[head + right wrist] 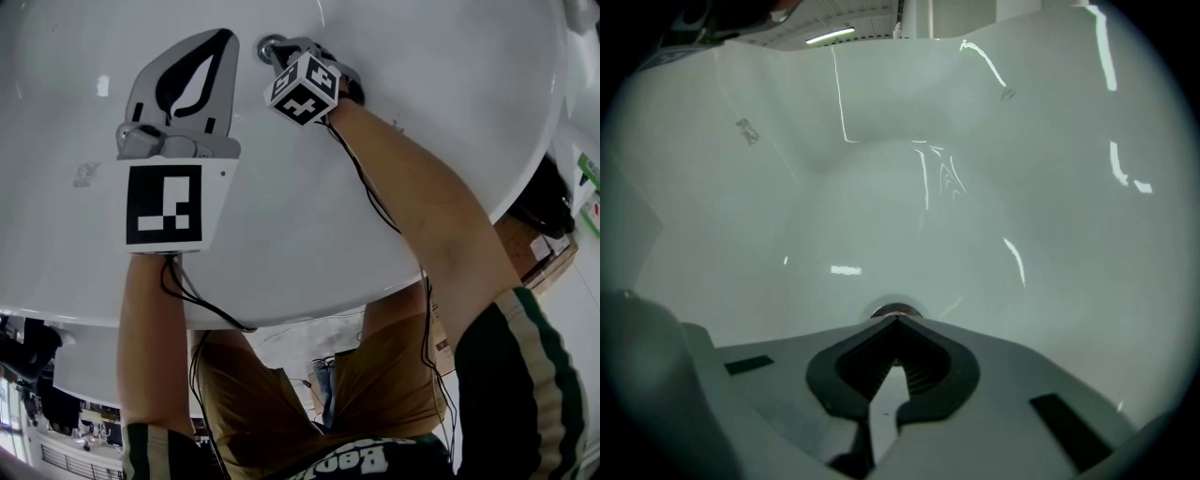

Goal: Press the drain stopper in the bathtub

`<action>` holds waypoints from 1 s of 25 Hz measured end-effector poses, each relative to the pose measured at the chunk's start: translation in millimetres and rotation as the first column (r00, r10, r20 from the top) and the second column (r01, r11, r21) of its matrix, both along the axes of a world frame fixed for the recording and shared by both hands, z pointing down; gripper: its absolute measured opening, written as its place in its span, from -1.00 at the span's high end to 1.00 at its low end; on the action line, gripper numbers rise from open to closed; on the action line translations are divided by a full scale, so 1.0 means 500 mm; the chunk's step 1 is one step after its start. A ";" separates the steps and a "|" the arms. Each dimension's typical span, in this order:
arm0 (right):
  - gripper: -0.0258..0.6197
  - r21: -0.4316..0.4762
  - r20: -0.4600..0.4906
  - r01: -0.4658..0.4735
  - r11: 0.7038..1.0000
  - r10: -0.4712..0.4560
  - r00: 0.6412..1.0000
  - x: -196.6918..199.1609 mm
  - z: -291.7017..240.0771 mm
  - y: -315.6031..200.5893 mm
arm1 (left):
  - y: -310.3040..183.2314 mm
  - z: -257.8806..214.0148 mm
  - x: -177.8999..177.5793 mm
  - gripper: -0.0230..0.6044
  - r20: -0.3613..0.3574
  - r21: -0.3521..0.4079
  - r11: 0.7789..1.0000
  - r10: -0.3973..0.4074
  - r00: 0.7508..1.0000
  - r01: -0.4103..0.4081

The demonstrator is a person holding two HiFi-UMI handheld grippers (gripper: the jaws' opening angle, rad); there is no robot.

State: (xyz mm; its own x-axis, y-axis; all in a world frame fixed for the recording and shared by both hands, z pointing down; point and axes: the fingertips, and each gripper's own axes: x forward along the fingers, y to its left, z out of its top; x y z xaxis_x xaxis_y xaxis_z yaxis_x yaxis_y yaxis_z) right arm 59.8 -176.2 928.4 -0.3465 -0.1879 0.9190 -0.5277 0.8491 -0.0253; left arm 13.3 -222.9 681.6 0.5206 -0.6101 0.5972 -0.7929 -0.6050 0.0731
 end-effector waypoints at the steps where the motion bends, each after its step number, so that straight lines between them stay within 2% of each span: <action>1: 0.90 0.001 0.005 0.003 1.000 -0.003 1.000 -0.001 -0.014 0.000 | 0.000 -0.004 -0.004 0.91 0.012 0.004 1.000 0.006 1.000 -0.006; 4: 0.90 0.007 0.023 0.000 1.000 0.000 1.000 -0.003 -0.061 -0.008 | 0.000 -0.026 -0.015 0.91 0.048 0.016 1.000 -0.007 0.999 0.007; 11: 0.90 0.019 0.043 -0.028 0.999 0.027 0.999 -0.002 -0.198 -0.029 | 0.047 -0.101 -0.018 0.91 0.041 -0.021 0.998 -0.052 0.998 0.053; 17: 0.90 0.040 0.073 -0.010 0.999 0.007 0.997 0.003 -0.323 -0.030 | 0.073 -0.187 -0.001 0.91 0.063 0.007 1.000 0.007 0.998 -0.007; 21: 0.90 0.060 0.123 -0.020 0.998 0.013 0.992 0.008 -0.423 -0.026 | 0.074 -0.257 0.007 0.91 0.059 0.031 1.000 0.000 0.998 -0.002; 25: 0.90 0.088 0.173 0.005 0.996 -0.020 0.985 0.014 -0.532 -0.009 | 0.097 -0.329 0.014 0.91 0.059 0.045 0.999 0.003 0.998 -0.006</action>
State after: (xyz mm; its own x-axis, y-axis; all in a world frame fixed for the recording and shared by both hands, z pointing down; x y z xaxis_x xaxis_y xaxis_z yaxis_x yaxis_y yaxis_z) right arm 66.8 -180.7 662.6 -0.5024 -0.2588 0.8250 -0.5108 0.8587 -0.0417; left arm 20.5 -174.5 517.2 0.4881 -0.6351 0.5987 -0.7923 -0.6101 -0.0012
